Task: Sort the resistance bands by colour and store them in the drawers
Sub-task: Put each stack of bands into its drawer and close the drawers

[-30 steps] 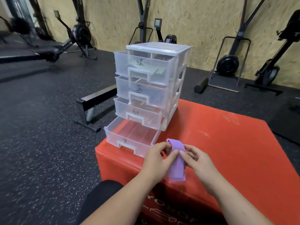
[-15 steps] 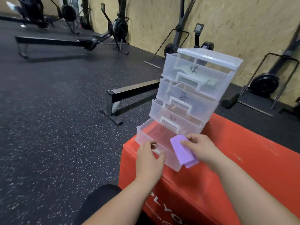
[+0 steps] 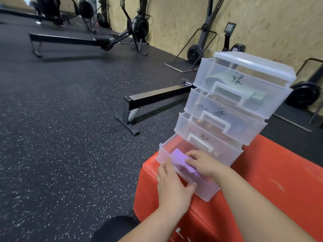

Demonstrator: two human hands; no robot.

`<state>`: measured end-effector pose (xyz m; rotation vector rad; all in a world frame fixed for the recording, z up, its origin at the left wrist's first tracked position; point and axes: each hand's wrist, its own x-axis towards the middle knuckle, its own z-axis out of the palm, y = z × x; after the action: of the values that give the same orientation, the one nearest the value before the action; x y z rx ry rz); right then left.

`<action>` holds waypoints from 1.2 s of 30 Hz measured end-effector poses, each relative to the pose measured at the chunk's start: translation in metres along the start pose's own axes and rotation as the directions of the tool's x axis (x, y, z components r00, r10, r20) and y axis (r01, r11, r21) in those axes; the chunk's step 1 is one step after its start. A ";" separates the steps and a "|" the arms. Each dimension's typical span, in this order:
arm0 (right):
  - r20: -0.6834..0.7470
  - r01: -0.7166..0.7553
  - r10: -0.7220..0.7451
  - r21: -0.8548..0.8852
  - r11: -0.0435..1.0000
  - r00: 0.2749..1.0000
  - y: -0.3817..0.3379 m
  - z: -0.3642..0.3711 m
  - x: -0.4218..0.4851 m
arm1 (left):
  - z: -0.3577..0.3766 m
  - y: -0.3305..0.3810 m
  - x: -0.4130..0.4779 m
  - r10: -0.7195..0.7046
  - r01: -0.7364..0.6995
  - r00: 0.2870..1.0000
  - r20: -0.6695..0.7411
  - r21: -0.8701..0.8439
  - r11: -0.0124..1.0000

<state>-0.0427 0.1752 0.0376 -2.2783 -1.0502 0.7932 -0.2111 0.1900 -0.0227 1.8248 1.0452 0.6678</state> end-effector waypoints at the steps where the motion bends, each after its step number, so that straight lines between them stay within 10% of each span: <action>1: 0.008 -0.015 0.016 -0.031 0.999 1.000 0.005 0.002 0.003 | 0.001 0.000 0.001 -0.001 0.001 1.000 0.003 -0.003 1.000; 12: -0.058 -0.064 0.046 -0.352 0.934 0.997 0.011 0.010 0.009 | 0.006 -0.011 0.011 -0.001 0.001 1.000 0.009 0.036 0.999; 36: -0.269 0.025 -0.090 -0.237 0.971 0.959 0.005 -0.040 -0.160 | -0.078 0.035 -0.010 0.127 -0.175 0.975 0.180 0.288 0.941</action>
<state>-0.0974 0.0373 0.1093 -2.4490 -1.1177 0.3243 -0.2642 0.2070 0.0435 2.2044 0.9459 0.4585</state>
